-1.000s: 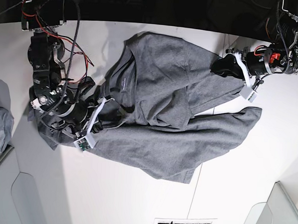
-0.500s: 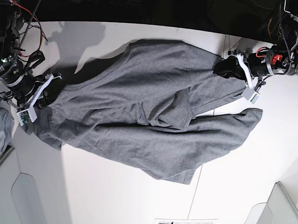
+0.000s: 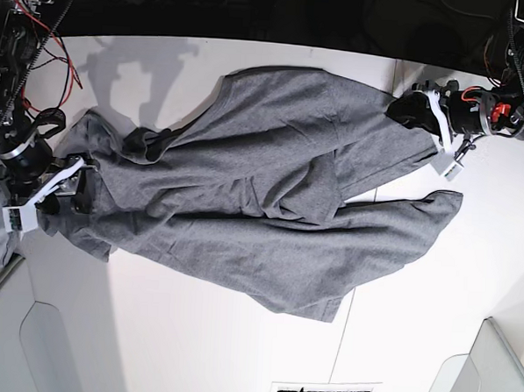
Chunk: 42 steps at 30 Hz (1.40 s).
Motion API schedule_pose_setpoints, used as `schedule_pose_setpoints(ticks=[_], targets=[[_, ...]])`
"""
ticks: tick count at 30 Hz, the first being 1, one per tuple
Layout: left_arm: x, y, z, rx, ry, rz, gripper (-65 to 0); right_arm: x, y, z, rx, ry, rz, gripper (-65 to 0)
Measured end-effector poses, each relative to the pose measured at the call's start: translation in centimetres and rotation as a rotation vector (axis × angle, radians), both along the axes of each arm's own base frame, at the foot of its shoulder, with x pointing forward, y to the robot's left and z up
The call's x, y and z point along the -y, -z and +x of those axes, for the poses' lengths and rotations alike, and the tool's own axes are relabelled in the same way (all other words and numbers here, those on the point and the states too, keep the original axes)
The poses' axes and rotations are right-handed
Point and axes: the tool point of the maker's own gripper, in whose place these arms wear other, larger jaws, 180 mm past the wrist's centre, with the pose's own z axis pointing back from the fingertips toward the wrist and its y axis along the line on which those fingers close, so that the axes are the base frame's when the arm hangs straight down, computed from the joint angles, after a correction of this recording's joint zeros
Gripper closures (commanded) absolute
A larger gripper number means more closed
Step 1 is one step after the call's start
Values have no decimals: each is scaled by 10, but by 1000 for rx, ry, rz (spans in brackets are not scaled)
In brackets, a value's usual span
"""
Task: Layout the t-shirt on the table in an organized manner, then fold the t-shirt properly
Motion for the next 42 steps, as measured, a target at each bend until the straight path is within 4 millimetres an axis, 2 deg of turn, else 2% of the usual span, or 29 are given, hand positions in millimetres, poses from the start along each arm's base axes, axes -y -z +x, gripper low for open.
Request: schedule_pose_setpoints(ticks=[3, 7, 12, 15, 17, 19, 22, 25, 27, 29, 32, 36, 40, 42], targets=[[11, -30, 19, 110, 49, -9, -154, -19, 3, 0, 2, -3, 69, -330], [19, -41, 27, 164, 64, -17, -154, -63, 10, -3, -22, -86, 121, -329], [8, -43, 54, 279, 57, 84, -154, -138, 27, -19, -84, -285, 127, -329], [0, -53, 84, 324, 17, 74, -154, -166, 49, -34, -150, -366, 87, -329], [-14, -56, 105, 337, -30, 79, -154, -177, 66, -43, -198, -385, 59, -329], [-28, -55, 122, 341, -94, 71, -154, -182, 80, -49, -237, -376, 39, -329], [-45, -44, 144, 308, -177, 64, -154, -179, 92, -51, -263, -355, 16, -329], [-43, -38, 172, 305, -255, 20, -154, -174, 98, -55, -298, -356, -6, -329], [-37, -28, 183, 291, -289, 4, -154, -173, 102, -61, -335, -358, -14, -329], [-33, -11, 182, 237, -309, 0, -154, -172, 107, -68, -356, -359, -16, -329], [-35, 19, 167, 148, -320, 28, -154, -173, 112, -81, -374, -357, -4, -329], [-42, 20, 171, 172, -327, 63, -153, -166, 117, -89, -389, -356, -15, -329], [-60, 24, 173, 170, -366, 149, -153, -143, 123, -98, -406, -367, -54, -329], [-76, 23, 174, 170, -393, 196, -153, -129, 124, -101, -412, -370, -82, -329]])
